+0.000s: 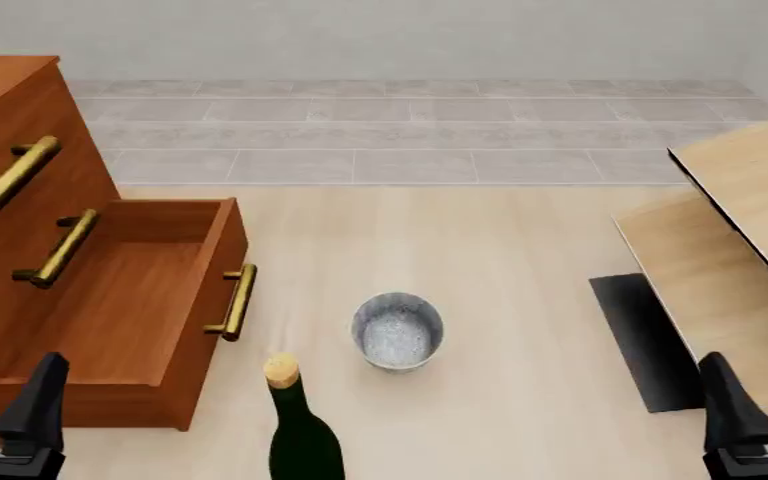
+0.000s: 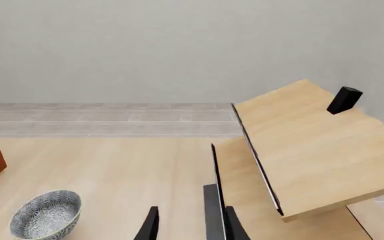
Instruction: Put the bowl on top of the cabinet.
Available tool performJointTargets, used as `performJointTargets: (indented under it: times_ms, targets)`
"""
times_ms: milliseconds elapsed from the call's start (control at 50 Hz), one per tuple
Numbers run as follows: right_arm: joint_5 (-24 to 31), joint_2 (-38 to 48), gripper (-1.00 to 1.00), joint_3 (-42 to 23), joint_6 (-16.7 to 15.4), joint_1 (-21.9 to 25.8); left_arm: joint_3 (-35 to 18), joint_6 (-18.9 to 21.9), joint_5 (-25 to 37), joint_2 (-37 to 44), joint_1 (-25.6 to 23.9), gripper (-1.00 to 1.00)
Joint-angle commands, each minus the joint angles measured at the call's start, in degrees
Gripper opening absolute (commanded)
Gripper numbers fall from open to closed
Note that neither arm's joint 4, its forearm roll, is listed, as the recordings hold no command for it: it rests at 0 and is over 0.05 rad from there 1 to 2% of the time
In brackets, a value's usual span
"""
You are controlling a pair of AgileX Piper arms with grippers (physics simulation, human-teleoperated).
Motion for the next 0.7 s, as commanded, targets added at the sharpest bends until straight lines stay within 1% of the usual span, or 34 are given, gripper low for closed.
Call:
performJointTargets:
  times_ms: [20,340,400,460,520,600,660,680,700]
  targets:
    - [-0.1,0.1,1.0,-0.1,0.1,-0.1,-0.5,-0.2,0.3,0.1,0.0,1.0]
    - [-0.1,0.2,1.0,-0.3,0.2,-0.2,-1.8,-0.4,1.0,0.6,-0.5,1.0]
    - [-0.2,0.2,1.0,-0.2,0.3,-0.2,-2.5,-0.4,0.8,2.4,-1.8,1.0]
    - [-0.2,0.1,1.0,-0.2,0.4,-0.2,-3.0,0.6,-0.6,3.9,-2.0,1.0]
    - [-0.3,0.1,1.0,-0.2,0.5,-0.3,-3.6,1.1,-4.4,8.8,-2.8,1.0]
    - [-0.2,0.1,1.0,-0.3,0.6,-0.3,-5.1,1.3,-7.3,13.5,-3.8,1.0]
    - [-0.3,0.1,1.0,-0.3,0.7,-0.4,-6.1,1.1,-10.5,18.3,-3.8,1.0]
    - [-0.3,0.1,1.0,-0.3,0.7,-0.4,-6.1,1.1,-10.6,18.4,-3.8,1.0]
    - [-0.4,0.0,1.0,-0.2,0.8,-0.4,-6.6,1.6,-12.1,21.0,-4.4,1.0]
